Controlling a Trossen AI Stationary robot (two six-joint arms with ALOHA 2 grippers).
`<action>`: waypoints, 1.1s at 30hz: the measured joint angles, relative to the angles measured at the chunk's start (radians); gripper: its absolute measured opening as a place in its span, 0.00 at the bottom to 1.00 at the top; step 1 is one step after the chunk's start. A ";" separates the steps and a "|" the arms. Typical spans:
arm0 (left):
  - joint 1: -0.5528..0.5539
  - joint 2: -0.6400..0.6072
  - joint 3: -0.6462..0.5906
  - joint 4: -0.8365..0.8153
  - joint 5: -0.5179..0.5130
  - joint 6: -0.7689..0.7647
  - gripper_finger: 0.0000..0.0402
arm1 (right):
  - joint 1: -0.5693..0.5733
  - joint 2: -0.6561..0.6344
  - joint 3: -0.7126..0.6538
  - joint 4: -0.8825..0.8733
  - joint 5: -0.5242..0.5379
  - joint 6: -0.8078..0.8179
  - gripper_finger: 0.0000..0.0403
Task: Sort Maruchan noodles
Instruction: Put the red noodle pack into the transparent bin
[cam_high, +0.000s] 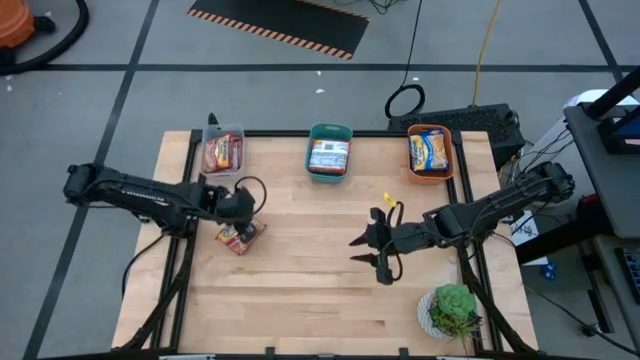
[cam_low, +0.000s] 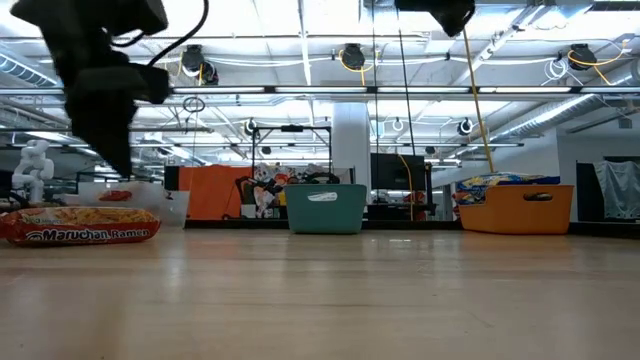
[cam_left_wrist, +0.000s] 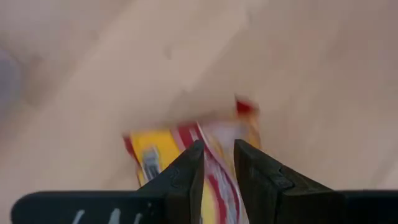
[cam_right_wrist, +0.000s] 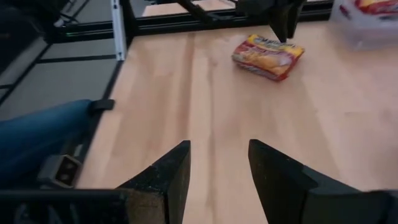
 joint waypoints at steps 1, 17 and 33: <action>-0.025 -0.004 0.000 -0.024 0.021 -0.005 0.23 | 0.011 0.000 0.000 -0.002 0.000 0.014 0.39; -0.442 -0.006 0.000 -0.227 0.036 -0.433 0.23 | 0.159 0.000 0.000 -0.003 0.009 0.122 0.39; -0.514 0.037 -0.039 -0.292 -0.021 -0.489 0.24 | 0.176 0.000 0.000 -0.004 0.056 0.123 0.39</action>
